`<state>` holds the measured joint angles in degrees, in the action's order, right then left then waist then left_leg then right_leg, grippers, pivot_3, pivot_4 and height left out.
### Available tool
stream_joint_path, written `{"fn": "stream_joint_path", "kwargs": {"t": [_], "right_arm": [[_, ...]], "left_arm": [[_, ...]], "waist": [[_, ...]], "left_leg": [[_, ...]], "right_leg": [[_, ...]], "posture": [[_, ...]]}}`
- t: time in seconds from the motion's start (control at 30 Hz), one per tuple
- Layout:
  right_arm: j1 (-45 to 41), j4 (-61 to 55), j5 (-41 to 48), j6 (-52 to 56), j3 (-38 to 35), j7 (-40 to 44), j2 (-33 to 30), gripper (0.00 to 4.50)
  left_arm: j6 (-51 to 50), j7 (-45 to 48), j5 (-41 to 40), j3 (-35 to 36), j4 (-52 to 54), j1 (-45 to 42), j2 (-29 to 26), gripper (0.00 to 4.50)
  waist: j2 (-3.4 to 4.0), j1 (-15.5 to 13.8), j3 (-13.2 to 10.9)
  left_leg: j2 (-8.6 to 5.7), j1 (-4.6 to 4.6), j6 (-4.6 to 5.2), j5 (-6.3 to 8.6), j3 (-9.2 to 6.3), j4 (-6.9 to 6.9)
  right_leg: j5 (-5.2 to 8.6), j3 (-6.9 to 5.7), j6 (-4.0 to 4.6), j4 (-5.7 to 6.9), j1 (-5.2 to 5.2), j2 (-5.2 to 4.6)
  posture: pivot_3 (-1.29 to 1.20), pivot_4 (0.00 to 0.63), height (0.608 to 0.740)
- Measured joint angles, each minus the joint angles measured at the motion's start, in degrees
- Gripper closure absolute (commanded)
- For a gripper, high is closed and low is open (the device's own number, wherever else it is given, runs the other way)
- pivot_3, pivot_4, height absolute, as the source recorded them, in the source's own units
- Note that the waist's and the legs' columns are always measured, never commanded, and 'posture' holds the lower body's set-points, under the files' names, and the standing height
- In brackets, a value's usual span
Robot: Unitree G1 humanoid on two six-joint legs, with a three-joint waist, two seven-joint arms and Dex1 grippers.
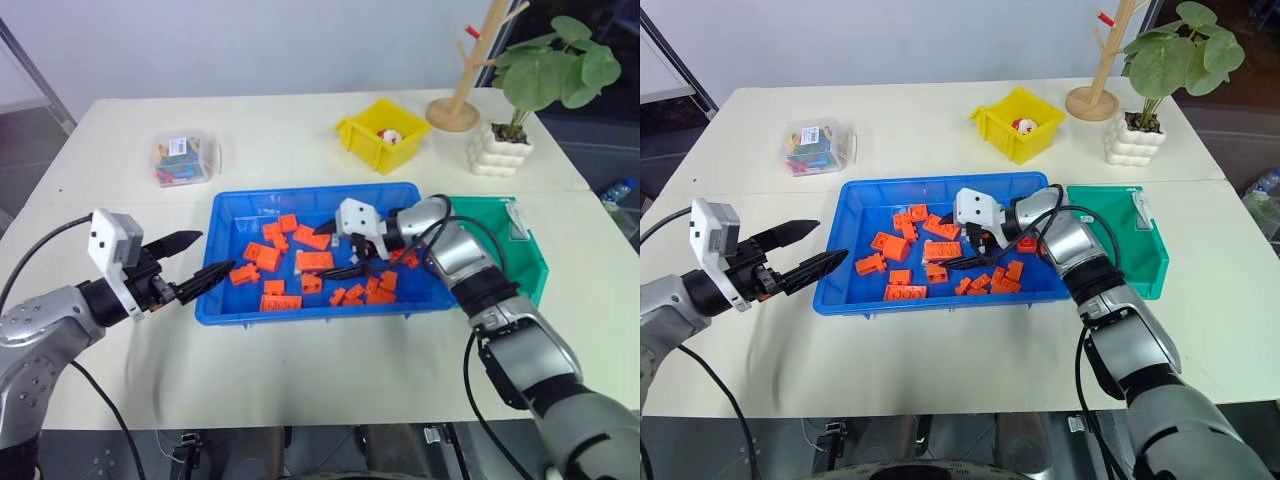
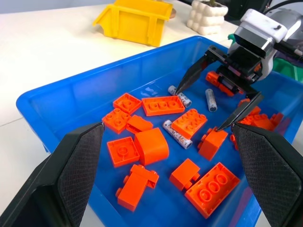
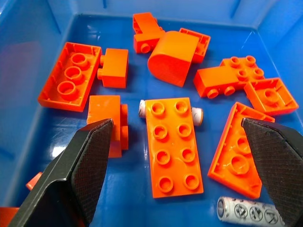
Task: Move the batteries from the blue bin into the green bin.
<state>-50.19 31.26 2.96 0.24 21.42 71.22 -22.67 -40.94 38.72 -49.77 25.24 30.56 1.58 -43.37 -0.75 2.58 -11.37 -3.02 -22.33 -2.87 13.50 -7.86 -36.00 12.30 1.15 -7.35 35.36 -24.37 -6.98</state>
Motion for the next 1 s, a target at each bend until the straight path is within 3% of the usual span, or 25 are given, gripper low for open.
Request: {"fn": "stream_joint_path", "kwargs": {"t": [0.23,0.4,0.63,1.0], "right_arm": [[-1.2,2.7,-0.8,-1.6,-0.4,-0.1,1.1,0.05],[-2.1,3.9,0.9,6.8,-3.2,-0.2,1.8,0.05],[-2.4,3.8,1.1,9.1,-4.5,0.7,1.4,0.05],[0.9,0.7,-0.7,3.5,-3.2,2.5,1.0,0.05]], "left_arm": [[0.1,-0.4,0.0,0.1,0.1,0.1,0.6,0.0],[0.2,-0.6,-0.1,0.1,0.8,0.5,0.9,0.0],[0.2,-1.1,-0.2,0.1,0.8,0.6,0.8,0.0],[0.2,-1.6,-0.6,0.3,0.9,0.6,0.8,0.0]], "waist": [[-0.01,0.1,0.0],[0.0,0.0,0.0],[0.0,0.1,0.0],[0.0,0.0,0.0]], "left_leg": [[0.06,0.07,0.0,0.0,0.01,0.01],[0.08,0.04,0.0,0.0,0.0,0.02],[0.09,0.03,0.0,0.0,0.0,0.04],[0.1,0.05,-0.01,0.0,0.0,0.03]], "right_leg": [[-0.03,0.03,0.06,0.02,0.03,0.09],[-0.03,0.04,0.07,0.01,0.02,0.1],[-0.04,0.04,0.07,0.01,0.0,0.12],[-0.04,0.04,0.07,0.03,0.0,0.13]], "posture": [[0.0,0.15,0.74],[0.0,0.15,0.74],[0.0,0.15,0.74],[0.0,0.15,0.74]]}}
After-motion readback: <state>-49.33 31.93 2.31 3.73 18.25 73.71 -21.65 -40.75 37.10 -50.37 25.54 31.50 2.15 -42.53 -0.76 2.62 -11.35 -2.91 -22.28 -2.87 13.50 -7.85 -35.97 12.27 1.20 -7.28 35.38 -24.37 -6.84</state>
